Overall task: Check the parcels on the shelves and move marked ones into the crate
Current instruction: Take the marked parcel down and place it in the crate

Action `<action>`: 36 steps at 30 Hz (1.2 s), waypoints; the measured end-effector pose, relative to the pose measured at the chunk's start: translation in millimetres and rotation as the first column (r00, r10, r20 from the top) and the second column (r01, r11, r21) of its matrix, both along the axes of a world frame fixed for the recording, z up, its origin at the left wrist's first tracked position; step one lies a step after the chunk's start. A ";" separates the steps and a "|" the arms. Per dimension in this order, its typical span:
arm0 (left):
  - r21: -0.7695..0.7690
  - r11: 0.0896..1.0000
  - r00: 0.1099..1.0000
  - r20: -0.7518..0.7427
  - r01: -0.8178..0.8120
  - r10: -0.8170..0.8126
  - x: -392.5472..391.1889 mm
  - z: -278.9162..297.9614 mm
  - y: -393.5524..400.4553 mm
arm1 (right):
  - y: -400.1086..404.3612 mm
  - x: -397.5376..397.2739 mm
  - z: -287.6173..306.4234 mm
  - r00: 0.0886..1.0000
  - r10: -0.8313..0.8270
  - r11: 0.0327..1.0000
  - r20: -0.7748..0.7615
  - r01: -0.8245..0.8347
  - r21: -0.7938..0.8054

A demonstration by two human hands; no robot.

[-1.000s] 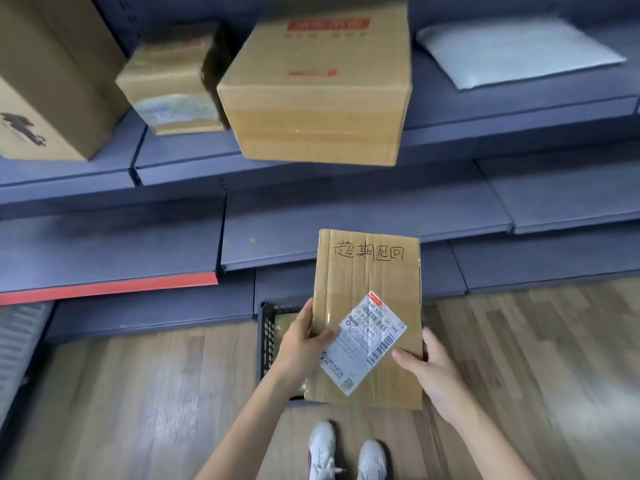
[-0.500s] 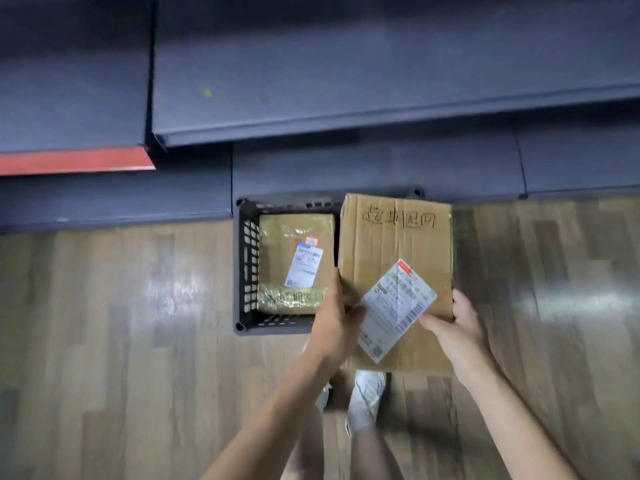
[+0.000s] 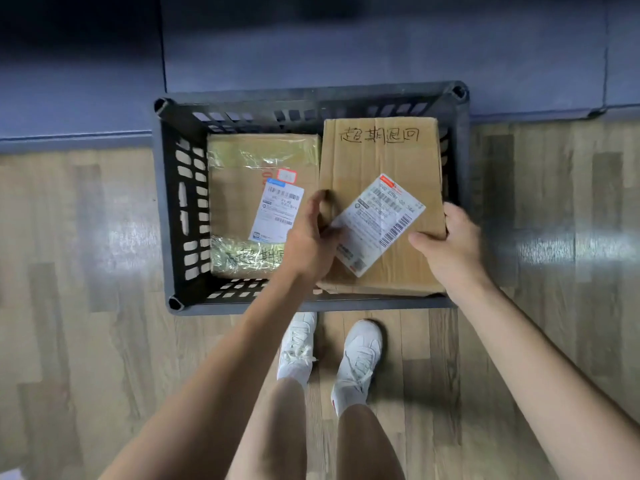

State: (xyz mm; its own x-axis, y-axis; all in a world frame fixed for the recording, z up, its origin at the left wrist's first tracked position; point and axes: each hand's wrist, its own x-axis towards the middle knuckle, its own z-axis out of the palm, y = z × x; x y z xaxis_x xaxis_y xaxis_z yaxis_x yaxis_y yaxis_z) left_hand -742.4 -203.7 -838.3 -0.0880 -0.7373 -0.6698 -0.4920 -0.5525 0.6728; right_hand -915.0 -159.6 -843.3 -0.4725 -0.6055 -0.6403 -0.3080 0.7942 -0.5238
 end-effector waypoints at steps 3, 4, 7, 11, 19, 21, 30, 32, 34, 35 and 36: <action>0.013 0.999 0.999 0.032 0.033 -0.033 -1.5 -16.2 -3.4 | -9.7 -3.5 -17.6 1.000 0.003 1.000 -0.015 -0.003 0.019; -0.005 0.999 0.997 0.052 0.050 -0.050 -2.1 -20.7 -3.1 | -10.9 -3.8 -22.7 1.000 -0.004 1.000 -0.023 0.004 0.023; -0.018 0.998 0.992 0.113 0.062 -0.060 -4.3 -41.5 0.6 | -10.3 -3.6 -36.1 0.999 -0.027 0.999 -0.045 0.028 0.034; 0.004 0.997 0.984 0.159 0.077 -0.077 -9.6 -63.5 6.7 | -6.5 -3.1 -51.1 0.997 -0.001 0.996 -0.077 0.008 0.094; -0.022 1.000 0.991 0.132 0.009 -0.006 -14.2 -83.0 15.3 | -4.8 11.4 -76.5 0.991 0.078 0.976 -0.105 -0.054 0.211; -0.040 0.999 0.990 0.140 0.027 -0.021 -13.2 -82.5 15.9 | -5.5 12.5 -79.4 0.991 0.074 0.978 -0.112 -0.050 0.201; -0.036 0.996 0.983 0.169 0.081 -0.074 -11.4 -70.2 6.4 | -15.6 12.7 -47.3 0.931 0.315 0.928 -0.183 -0.262 0.265; -0.070 0.994 0.981 0.179 0.086 -0.072 -6.7 -53.3 1.1 | -23.9 12.7 -25.7 0.896 0.380 0.920 -0.230 -0.340 0.197; -0.141 0.987 0.982 0.184 0.072 -0.045 -2.7 -25.6 -2.7 | -30.5 14.7 4.4 0.883 0.403 0.915 -0.240 -0.388 0.108; -0.186 0.980 0.986 0.166 0.063 -0.032 -1.4 -9.1 -5.7 | -32.7 15.2 20.9 0.874 0.425 0.904 -0.235 -0.422 0.067; -0.234 0.970 0.988 0.154 0.065 -0.029 1.0 9.5 -10.3 | -36.7 16.7 38.5 0.855 0.459 0.883 -0.242 -0.468 0.023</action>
State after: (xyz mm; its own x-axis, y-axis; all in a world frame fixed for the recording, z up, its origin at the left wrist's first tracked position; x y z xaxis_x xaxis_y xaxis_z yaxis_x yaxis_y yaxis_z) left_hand -741.4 -214.0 -828.8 -0.0396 -0.8740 -0.4844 -0.6179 -0.3595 0.6992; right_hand -898.2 -196.3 -804.8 -0.2641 -0.8120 -0.5204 -0.7523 0.5111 -0.4157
